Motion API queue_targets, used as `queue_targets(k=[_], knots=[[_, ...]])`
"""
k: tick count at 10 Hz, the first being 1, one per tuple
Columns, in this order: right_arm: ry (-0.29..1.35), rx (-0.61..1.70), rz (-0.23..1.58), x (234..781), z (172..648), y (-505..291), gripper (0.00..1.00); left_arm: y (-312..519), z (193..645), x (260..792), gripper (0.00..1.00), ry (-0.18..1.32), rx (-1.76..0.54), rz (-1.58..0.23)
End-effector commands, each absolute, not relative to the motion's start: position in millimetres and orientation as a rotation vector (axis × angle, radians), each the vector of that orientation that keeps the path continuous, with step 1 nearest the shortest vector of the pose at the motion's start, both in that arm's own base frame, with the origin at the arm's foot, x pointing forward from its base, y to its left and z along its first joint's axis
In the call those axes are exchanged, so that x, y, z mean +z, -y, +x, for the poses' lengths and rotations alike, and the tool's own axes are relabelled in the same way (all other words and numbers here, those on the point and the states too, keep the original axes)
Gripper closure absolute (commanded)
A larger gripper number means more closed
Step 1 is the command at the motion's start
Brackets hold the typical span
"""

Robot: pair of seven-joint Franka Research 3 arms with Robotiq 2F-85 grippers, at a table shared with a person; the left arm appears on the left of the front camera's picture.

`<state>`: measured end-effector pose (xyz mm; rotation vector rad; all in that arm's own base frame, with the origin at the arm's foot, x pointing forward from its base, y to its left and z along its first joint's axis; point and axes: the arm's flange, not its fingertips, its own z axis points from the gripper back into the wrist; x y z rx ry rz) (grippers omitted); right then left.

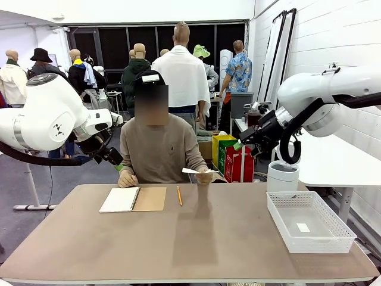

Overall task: Sort the paper based on its condition.
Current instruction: If a person hands you a paper, place it in the Organizing basket , and if it's crumpled, put it in the Trash can.

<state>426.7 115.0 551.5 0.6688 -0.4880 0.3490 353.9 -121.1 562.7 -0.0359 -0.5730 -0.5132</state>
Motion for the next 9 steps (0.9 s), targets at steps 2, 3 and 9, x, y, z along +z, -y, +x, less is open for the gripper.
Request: queue_targets(k=[2, 3, 9], knots=[[0.435, 0.239, 0.771, 522.8, 440.7, -109.7, 0.0, 119.7, 353.5, 562.8, 0.0, 0.574, -0.515, -0.031], [0.489, 0.289, 0.672, 525.0, 435.7, -109.0, 0.0, 119.7, 353.5, 562.8, 0.0, 0.574, -0.515, -0.031], [0.352, 0.106, 0.826, 518.1, 456.2, -106.3, 0.0, 119.7, 353.5, 562.8, 0.0, 0.574, -0.515, -0.031]])
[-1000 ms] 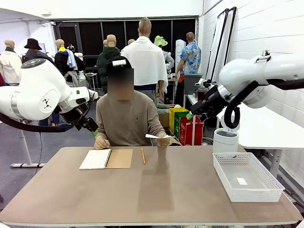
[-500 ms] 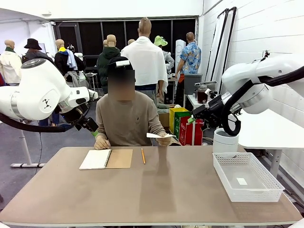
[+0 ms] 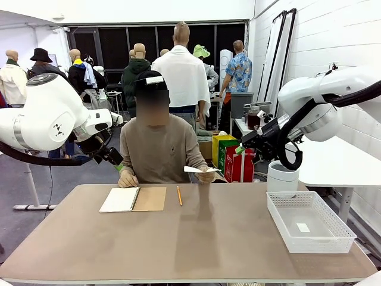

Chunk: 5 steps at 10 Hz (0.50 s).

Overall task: Sort the paper based on its condition.
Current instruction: If a person hands you a paper, place it in the Organizing basket , and if it's crumpled, put it in the Trash can.

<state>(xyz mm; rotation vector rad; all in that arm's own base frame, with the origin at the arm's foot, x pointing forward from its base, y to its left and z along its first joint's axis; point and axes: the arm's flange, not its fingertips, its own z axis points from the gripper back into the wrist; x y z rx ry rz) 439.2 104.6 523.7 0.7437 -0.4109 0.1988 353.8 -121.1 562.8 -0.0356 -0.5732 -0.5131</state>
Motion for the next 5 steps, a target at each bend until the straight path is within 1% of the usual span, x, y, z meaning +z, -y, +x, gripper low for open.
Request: queue_targets(k=[1, 2, 3, 5], knots=[[0.263, 0.029, 0.902, 503.5, 471.3, -107.9, 0.0, 119.7, 353.5, 562.8, 0.0, 0.574, -0.515, -0.031], [0.165, -0.019, 0.963, 487.3, 483.1, -110.2, 0.0, 119.7, 353.5, 562.8, 0.0, 0.574, -0.515, -0.031], [0.105, -0.063, 1.019, 475.3, 490.7, -112.0, 0.0, 119.7, 353.5, 562.8, 0.0, 0.574, -0.515, -0.031], [0.047, -0.147, 1.093, 448.9, 511.6, -119.1, 0.0, 119.7, 353.5, 562.8, 0.0, 0.574, -0.515, -0.031]])
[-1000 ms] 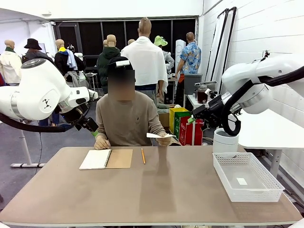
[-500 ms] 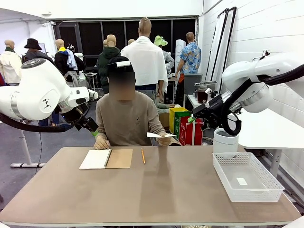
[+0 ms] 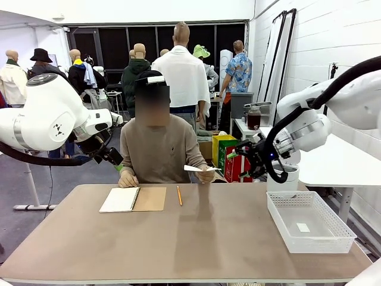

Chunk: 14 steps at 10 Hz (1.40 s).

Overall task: Sort the paper based on its condition.
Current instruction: If a person hands you a paper, place it in the Organizing basket , and if it's crumpled, put it in the Trash can.

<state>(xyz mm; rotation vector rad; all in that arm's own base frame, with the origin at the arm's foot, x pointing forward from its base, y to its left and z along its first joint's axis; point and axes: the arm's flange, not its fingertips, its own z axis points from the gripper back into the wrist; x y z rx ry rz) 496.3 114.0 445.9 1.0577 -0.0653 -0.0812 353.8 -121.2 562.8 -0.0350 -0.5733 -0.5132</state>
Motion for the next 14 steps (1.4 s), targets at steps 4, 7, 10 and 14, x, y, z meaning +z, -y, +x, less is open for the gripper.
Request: queue_targets(k=[4, 7, 10, 14], knots=[[-0.152, -0.243, 1.29, 418.5, 544.1, -143.8, 0.0, 119.7, 353.5, 562.8, 0.0, 0.574, -0.515, -0.031], [-0.254, -0.294, 1.322, 408.8, 556.2, -156.9, 0.0, 119.7, 353.5, 562.8, 0.0, 0.574, -0.515, -0.031], [-0.292, -0.325, 1.321, 399.0, 560.7, -157.9, 0.0, 119.7, 353.5, 562.8, 0.0, 0.574, -0.515, -0.031], [-0.302, -0.367, 1.321, 394.9, 562.5, -154.6, 0.61, 119.7, 353.5, 562.8, 0.0, 0.574, -0.515, -0.031]])
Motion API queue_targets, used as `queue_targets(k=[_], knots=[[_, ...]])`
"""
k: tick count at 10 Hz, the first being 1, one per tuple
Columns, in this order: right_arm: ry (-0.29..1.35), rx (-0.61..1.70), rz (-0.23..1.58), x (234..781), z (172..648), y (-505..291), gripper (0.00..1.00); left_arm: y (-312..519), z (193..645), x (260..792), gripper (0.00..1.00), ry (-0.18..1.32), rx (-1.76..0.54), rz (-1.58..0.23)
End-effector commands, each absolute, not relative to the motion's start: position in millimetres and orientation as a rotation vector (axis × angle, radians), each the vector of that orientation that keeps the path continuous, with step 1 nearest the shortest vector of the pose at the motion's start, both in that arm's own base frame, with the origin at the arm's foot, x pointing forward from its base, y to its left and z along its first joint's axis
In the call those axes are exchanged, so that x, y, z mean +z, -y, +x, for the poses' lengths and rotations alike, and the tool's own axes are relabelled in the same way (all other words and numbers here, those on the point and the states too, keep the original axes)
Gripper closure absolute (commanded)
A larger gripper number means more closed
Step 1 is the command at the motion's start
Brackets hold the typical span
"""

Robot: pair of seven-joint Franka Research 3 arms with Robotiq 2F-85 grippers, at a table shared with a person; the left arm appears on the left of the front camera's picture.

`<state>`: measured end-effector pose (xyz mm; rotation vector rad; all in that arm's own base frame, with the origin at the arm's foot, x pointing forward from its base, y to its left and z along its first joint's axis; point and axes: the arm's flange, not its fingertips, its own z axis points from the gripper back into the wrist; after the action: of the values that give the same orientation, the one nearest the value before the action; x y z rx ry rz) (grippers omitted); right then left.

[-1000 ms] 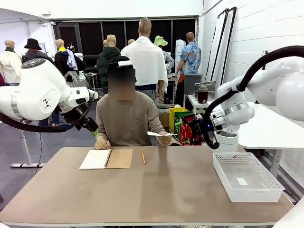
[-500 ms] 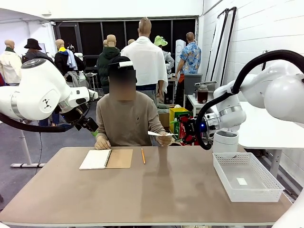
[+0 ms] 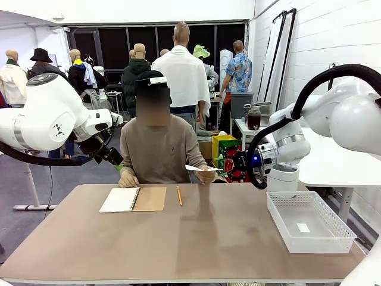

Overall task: Sort the paper based on its condition.
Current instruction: If a person hands you a paper, place it in the Organizing basket , and if it's crumpled, put it in the Trash can.

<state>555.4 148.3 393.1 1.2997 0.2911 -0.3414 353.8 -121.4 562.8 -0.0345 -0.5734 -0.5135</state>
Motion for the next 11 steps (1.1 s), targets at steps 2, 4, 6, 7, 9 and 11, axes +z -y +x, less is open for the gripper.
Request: queue_targets(k=[2, 4, 6, 7, 9, 11], knots=[[-0.322, -0.369, 1.322, 394.5, 563.7, -156.6, 0.75, 119.7, 353.5, 562.8, 0.0, 0.574, -0.515, -0.031], [-0.33, -0.372, 1.322, 395.0, 564.5, -156.8, 1.0, 119.7, 353.5, 562.8, 0.0, 0.574, -0.515, -0.031], [-0.332, -0.387, 1.313, 394.1, 564.9, -156.7, 1.0, 119.7, 353.5, 562.8, 0.0, 0.574, -0.515, -0.031], [-0.334, -0.39, 1.303, 393.4, 565.2, -155.5, 1.0, 119.7, 353.5, 562.8, 0.0, 0.574, -0.515, -0.031], [-0.319, -0.345, 1.3, 406.5, 561.0, -153.8, 1.0, 119.7, 353.5, 562.8, 0.0, 0.574, -0.515, -0.031], [-0.286, -0.284, 1.316, 431.9, 553.4, -144.6, 1.0, 119.7, 353.5, 562.8, 0.0, 0.574, -0.515, -0.031]])
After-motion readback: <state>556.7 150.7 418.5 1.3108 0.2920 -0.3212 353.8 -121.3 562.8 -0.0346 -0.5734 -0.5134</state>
